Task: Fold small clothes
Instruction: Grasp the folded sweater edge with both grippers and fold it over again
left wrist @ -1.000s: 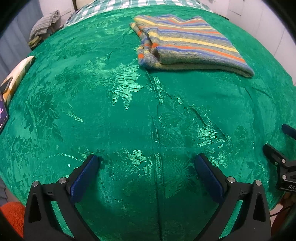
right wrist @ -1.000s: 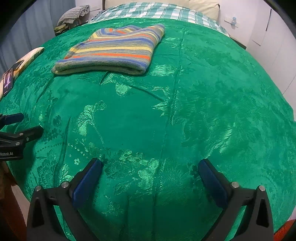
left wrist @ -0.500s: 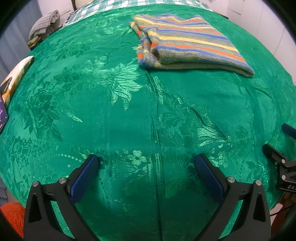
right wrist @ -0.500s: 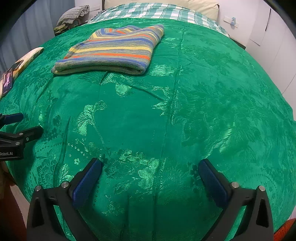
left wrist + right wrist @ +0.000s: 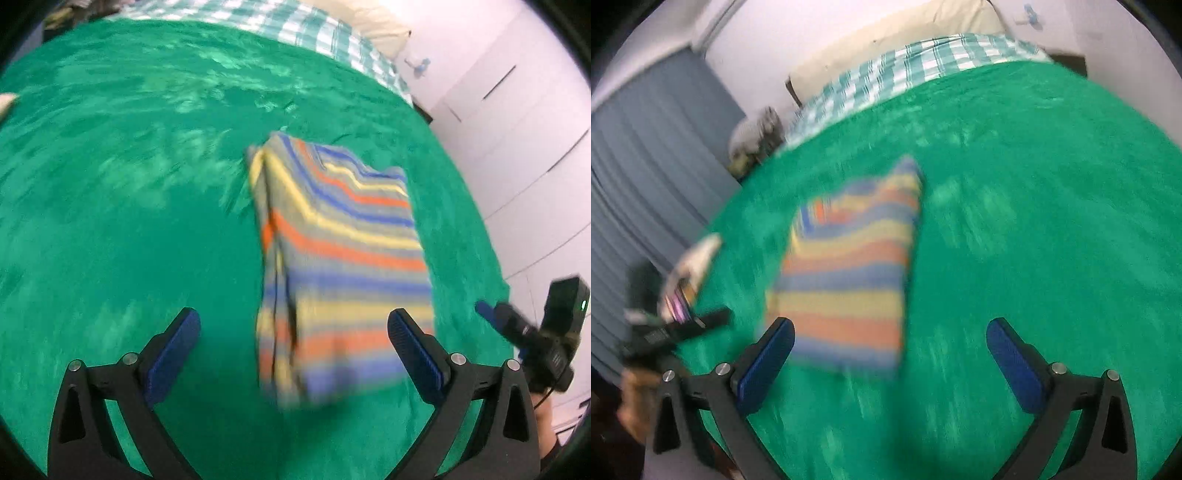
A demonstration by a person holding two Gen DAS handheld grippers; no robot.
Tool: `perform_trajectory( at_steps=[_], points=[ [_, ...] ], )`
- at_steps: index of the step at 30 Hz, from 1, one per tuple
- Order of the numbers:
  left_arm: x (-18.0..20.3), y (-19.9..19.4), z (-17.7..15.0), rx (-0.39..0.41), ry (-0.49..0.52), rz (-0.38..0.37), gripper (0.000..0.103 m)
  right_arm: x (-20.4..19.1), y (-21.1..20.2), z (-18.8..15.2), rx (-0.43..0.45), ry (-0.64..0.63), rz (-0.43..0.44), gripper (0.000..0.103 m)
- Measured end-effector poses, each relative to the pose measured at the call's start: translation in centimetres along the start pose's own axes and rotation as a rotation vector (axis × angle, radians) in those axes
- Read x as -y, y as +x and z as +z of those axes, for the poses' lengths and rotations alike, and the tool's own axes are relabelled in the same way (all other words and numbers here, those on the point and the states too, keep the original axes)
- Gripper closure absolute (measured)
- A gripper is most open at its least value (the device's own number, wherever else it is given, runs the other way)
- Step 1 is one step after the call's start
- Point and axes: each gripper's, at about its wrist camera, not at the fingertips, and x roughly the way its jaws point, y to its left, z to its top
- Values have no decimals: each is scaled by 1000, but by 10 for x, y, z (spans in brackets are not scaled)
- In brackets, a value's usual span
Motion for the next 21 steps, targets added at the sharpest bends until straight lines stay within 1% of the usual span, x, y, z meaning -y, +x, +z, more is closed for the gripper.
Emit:
perform_trajectory(
  at_steps=[1, 2, 4, 5, 6, 7, 8, 9, 10, 11, 13, 14, 19, 20, 21],
  points=[
    [-2, 18, 12, -30, -4, 11, 2, 5, 17, 17, -6, 15, 25, 1],
    [-4, 33, 22, -56, -9, 31, 2, 11, 43, 36, -33, 33, 48, 2],
    [-7, 55, 32, -76, -18, 71, 3, 18, 79, 53, -95, 71, 82, 6],
    [-6, 59, 35, -67, -18, 74, 4, 22, 103, 58, -149, 100, 112, 14],
    [-4, 61, 36, -52, -14, 82, 7, 24, 120, 60, -184, 122, 131, 26],
    [0, 62, 36, -39, 6, 92, 39, 24, 135, 61, -208, 138, 135, 34],
    [4, 66, 35, -54, 27, 78, 80, 19, 145, 60, -214, 121, 112, 56],
    [11, 69, 34, -75, 43, 74, 81, 9, 150, 59, -220, 72, 65, 71],
    [19, 67, 33, -55, 70, 115, 83, -9, 152, 58, -212, -34, -15, 72],
    [23, 64, 33, -41, 93, 138, 85, -23, 149, 56, -192, -109, -68, 77],
    [33, 45, 31, 10, 124, 150, 88, -51, 137, 53, -130, -238, -138, 79],
    [35, 33, 31, 37, 131, 142, 94, -62, 126, 53, -90, -275, -140, 79],
    [53, -45, 38, 170, 179, 102, 94, -98, 69, 63, 54, -323, -69, 80],
    [56, -56, 43, 187, 188, 97, 94, -106, 55, 68, 91, -328, -49, 80],
    [59, -64, 46, 197, 190, 94, 93, -110, 49, 72, 109, -328, -40, 80]
  ],
)
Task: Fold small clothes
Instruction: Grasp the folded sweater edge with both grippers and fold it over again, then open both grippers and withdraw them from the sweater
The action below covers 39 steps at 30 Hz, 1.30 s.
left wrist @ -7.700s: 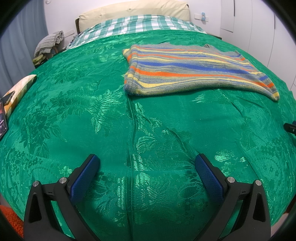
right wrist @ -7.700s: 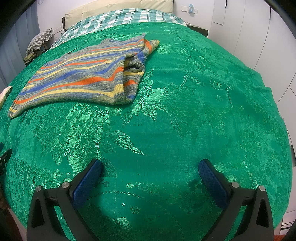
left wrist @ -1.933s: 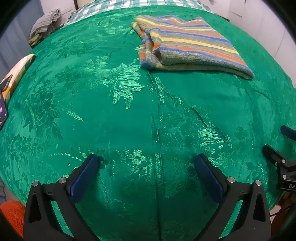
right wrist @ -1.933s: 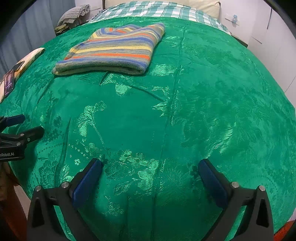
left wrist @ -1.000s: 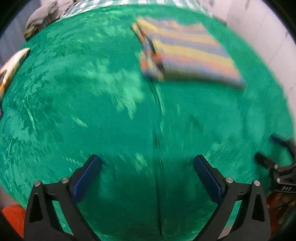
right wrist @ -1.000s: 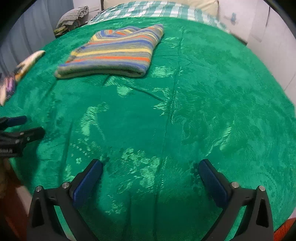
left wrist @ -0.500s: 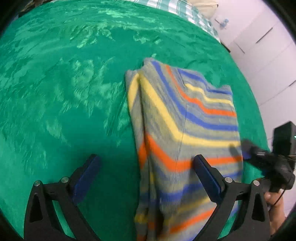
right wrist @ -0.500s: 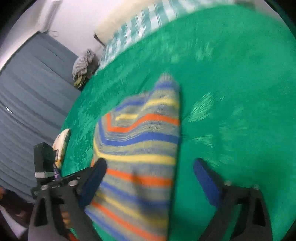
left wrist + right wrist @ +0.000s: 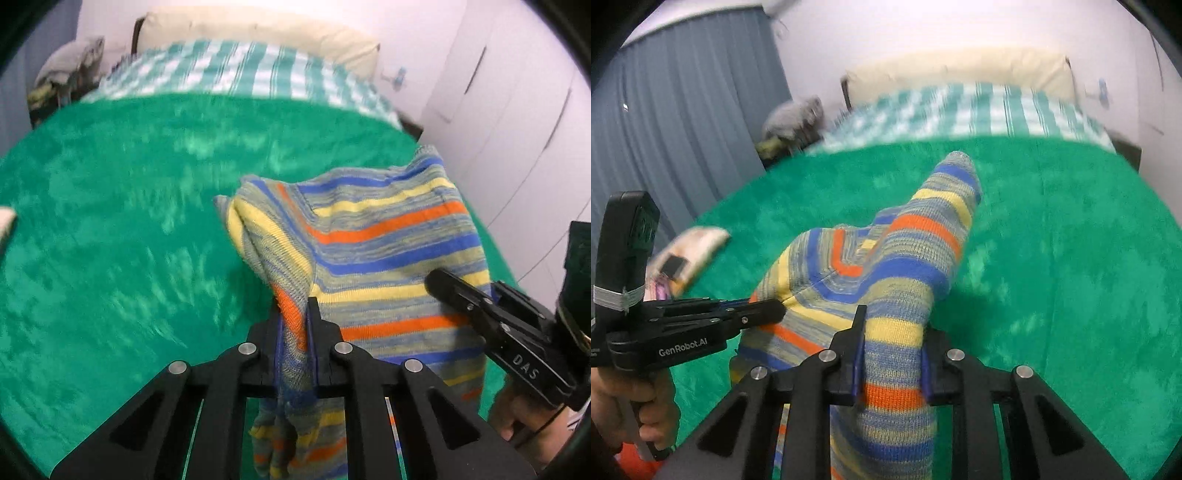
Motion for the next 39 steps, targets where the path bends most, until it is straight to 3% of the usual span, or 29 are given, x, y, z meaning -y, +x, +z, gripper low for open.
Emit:
perform_trajectory(
  at_steps=[1, 3, 4, 5, 6, 7, 8, 11, 13, 16, 18, 22, 26, 31, 39],
  points=[
    [0, -5, 5, 5, -2, -5, 91, -1, -5, 5, 20, 11, 9, 80],
    [-4, 4, 3, -31, -6, 19, 72, 4, -4, 16, 17, 66, 38, 77],
    [-7, 11, -6, -54, -3, 70, 46, 10, 0, 17, -9, 95, 37, 74],
    [-10, 19, -12, -63, 2, 120, 28, 19, 11, 13, -68, 116, 0, 53],
    [-12, 22, -25, -71, 14, 184, 27, 24, 17, 12, -98, 119, -49, 18],
    [-12, 17, -44, -70, 38, 223, 26, 29, 18, 3, -129, 116, -119, 6],
    [-9, 10, -59, -65, 56, 238, 24, 34, 12, -9, -147, 105, -163, 2],
    [11, -21, -102, -7, 137, 335, 11, 29, -18, -42, -186, 11, -235, 2],
    [31, -49, -124, 72, 190, 411, 2, 16, -44, -61, -196, -42, -283, 2],
    [55, -81, -133, 144, 232, 449, 0, 2, -78, -70, -173, -62, -325, 2],
    [59, -92, -131, 157, 217, 432, 0, -9, -108, -74, -138, -61, -343, 2],
    [69, -119, -133, 146, 133, 461, 0, -32, -154, -75, -91, -59, -354, 1],
    [82, -134, -142, 118, 116, 509, 0, -53, -185, -77, -79, -90, -369, 1],
    [91, -161, -151, 29, 88, 482, 0, -64, -212, -82, -104, -98, -364, 1],
    [113, -209, -165, 90, 129, 480, 0, -85, -268, -93, -86, -125, -359, 1]
  ],
)
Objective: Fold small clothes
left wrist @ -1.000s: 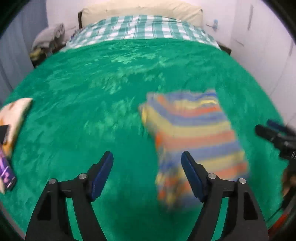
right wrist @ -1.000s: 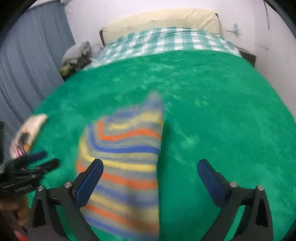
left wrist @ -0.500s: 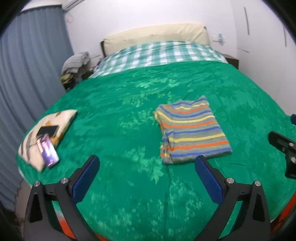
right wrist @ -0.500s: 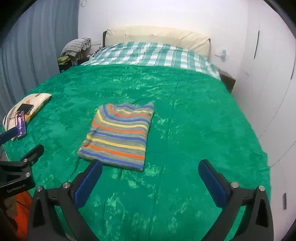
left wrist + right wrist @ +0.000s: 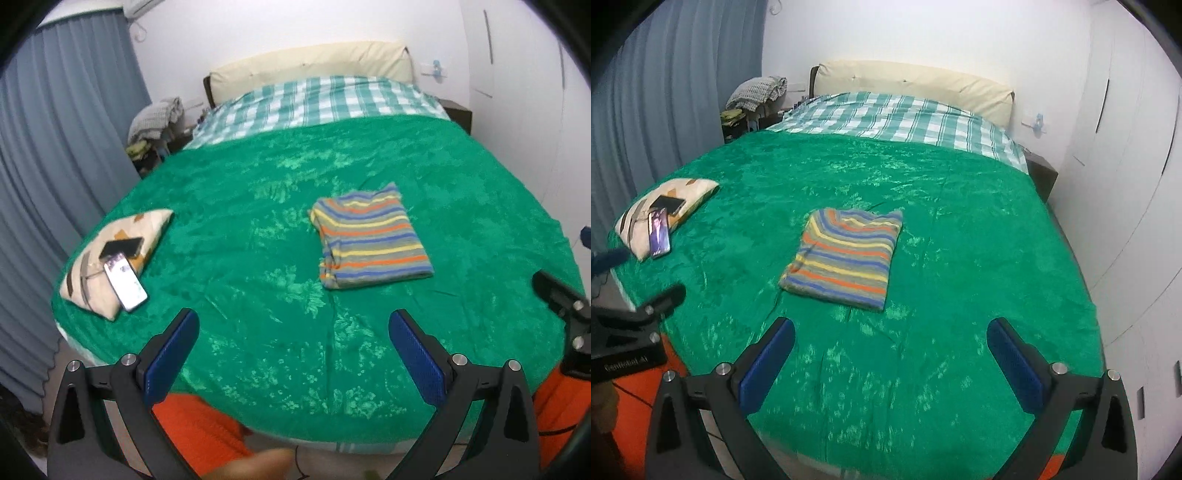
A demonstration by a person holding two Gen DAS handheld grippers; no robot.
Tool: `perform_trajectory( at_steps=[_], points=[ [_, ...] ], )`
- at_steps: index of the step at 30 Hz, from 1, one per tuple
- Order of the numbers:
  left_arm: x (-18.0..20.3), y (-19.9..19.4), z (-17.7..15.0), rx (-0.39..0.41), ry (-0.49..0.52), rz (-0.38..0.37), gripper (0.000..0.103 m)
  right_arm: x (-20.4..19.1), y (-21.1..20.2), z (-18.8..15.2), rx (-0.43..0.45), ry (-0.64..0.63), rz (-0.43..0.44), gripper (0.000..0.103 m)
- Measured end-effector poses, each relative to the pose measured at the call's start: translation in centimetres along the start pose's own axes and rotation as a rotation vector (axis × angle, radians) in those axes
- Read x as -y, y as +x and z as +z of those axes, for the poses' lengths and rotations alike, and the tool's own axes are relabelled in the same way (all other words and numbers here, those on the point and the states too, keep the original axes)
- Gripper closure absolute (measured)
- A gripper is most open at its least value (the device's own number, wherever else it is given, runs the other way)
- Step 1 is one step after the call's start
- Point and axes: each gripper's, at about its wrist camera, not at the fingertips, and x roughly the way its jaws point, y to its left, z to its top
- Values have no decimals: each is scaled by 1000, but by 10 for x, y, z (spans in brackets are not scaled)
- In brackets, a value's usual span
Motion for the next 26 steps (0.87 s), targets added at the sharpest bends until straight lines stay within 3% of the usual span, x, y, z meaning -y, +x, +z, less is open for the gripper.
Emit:
perform_trajectory(
  at_steps=[10, 13, 18, 26],
  points=[
    [-6, -44, 3, 38, -46, -117, 0, -4, -66, -12, -8, 32, -8, 1],
    [-3, -47, 3, 54, -36, -110, 0, -2, -66, -12, -11, 31, -45, 1],
    [2, -48, 2, 67, -37, -146, 0, 4, -64, -13, -21, 60, -43, 1],
    [12, -49, 3, 79, -25, -139, 0, 9, -60, -13, -24, 73, -30, 1]
  ],
)
